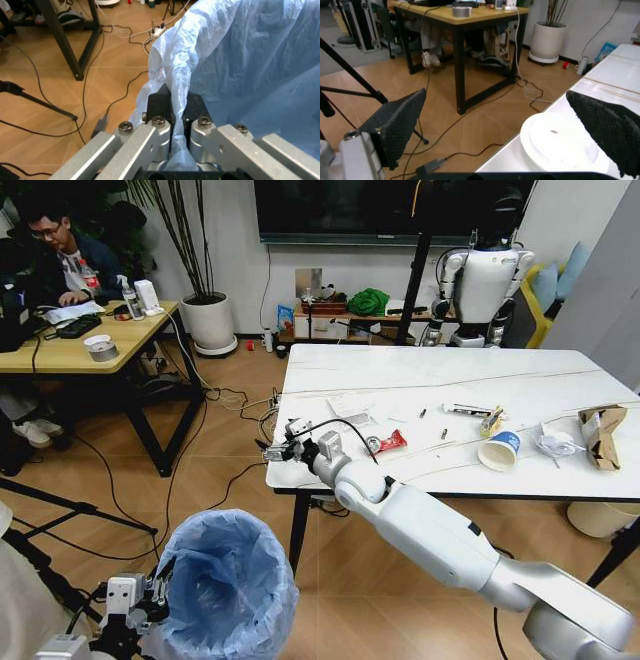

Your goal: Pick up the trash bin and place the trash from the table into it.

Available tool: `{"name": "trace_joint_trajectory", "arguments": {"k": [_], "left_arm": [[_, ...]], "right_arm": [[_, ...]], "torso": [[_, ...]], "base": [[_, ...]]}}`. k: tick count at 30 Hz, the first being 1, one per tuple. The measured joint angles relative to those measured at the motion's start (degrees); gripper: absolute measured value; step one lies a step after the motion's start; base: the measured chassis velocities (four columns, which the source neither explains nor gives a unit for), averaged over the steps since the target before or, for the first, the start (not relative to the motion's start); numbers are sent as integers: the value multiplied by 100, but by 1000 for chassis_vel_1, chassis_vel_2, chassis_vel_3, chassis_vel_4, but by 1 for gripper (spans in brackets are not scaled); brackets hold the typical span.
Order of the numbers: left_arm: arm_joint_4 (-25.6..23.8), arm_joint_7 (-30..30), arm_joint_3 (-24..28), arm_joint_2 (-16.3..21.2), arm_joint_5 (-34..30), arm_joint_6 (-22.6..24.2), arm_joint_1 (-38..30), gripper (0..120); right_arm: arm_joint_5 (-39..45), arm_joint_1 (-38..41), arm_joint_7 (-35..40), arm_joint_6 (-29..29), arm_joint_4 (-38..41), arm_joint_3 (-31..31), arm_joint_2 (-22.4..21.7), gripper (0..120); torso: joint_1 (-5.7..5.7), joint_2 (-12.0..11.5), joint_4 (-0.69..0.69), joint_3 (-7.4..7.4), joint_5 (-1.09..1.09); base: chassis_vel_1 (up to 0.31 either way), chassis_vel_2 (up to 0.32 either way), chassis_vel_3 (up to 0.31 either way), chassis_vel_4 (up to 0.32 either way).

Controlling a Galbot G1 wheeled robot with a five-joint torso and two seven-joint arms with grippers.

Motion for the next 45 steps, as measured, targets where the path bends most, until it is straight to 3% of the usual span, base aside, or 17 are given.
{"name": "trace_joint_trajectory", "arguments": {"k": [6, 8, 22, 45], "left_arm": [[-24, 2, -2, -36, 14, -7, 9, 0], [-29, 6, 10, -73, 44, -13, 5, 0], [-61, 14, 35, -160, 116, -27, 35, 0], [-61, 17, 101, -223, 172, -31, 5, 0]], "right_arm": [[66, 133, -15, -143, -193, -44, 132, 100], [128, 280, -32, -487, -372, -77, 213, 100], [520, 494, -13, -1184, -1013, 26, 444, 100], [688, 615, 15, -1375, -1168, -63, 470, 100]], "torso": [[0, 0, 1, 0, 1], [0, 0, 0, 0, 0], [0, 0, 0, 0, 1], [0, 0, 1, 0, 1]], "base": [[0, 0, 0, 0], [0, 0, 0, 0], [0, 0, 0, 0], [0, 0, 0, 0]]}}
